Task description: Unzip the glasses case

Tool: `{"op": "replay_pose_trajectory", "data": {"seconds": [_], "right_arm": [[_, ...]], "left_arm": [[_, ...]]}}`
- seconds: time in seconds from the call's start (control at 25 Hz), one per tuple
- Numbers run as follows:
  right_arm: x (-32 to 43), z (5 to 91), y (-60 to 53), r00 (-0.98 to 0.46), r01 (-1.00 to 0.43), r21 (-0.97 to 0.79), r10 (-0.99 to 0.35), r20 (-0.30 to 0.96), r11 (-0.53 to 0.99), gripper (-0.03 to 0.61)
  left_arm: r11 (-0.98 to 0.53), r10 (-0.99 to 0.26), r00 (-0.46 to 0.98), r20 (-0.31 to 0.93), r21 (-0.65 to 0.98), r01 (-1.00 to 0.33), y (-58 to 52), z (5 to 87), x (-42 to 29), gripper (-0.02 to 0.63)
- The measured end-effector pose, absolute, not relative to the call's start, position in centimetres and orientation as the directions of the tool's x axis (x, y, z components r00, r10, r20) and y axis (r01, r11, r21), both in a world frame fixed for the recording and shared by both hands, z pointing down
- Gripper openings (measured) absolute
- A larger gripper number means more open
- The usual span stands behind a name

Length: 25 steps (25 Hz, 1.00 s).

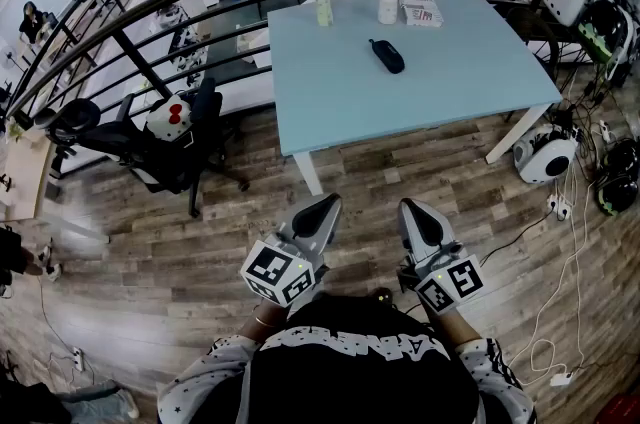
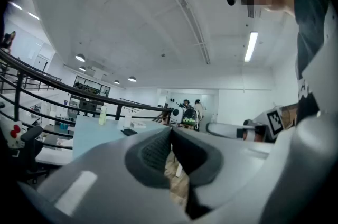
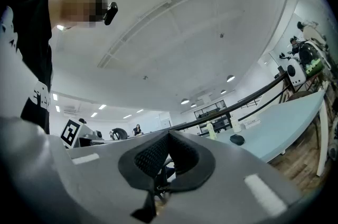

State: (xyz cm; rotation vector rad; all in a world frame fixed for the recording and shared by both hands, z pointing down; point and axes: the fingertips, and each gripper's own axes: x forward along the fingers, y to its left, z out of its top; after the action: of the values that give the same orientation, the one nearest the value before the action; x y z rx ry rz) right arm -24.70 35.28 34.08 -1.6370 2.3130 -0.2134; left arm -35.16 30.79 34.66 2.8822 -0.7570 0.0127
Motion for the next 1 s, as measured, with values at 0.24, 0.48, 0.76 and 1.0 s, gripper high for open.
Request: {"op": "replay_pose_trajectory", "data": {"seconds": [0.24,0.48,0.76,1.0], "right_arm": [[-23.3,34.3,34.7,-0.303,-0.890,-0.303,-0.939,-0.165,0.341,-0.005],[-21.3,34.6,34.8,-0.315,-0.875,-0.325,-0.932,-0.178,0.358,-0.005],[-19.4,34.9,34.9,-0.356,-0.849,-0.341,-0.914,-0.195,0.403,-0.005],[-17.4,35.8,35.6,-0.362,-0.842,-0.350,-0.911,-0.196,0.410,-0.006]], "left_arm": [[-0.853,-0.497,0.866,0.061,0.149,-0.500,30.1,34.7,-34.0,0.000],[-0.847,-0.503,0.861,0.080,0.154,-0.509,30.3,35.2,-32.2,0.000],[-0.826,-0.536,0.838,0.104,0.141,-0.546,30.9,35.7,-30.6,0.000],[-0.810,-0.560,0.819,0.124,0.127,-0.573,31.8,36.3,-29.3,0.000]]}}
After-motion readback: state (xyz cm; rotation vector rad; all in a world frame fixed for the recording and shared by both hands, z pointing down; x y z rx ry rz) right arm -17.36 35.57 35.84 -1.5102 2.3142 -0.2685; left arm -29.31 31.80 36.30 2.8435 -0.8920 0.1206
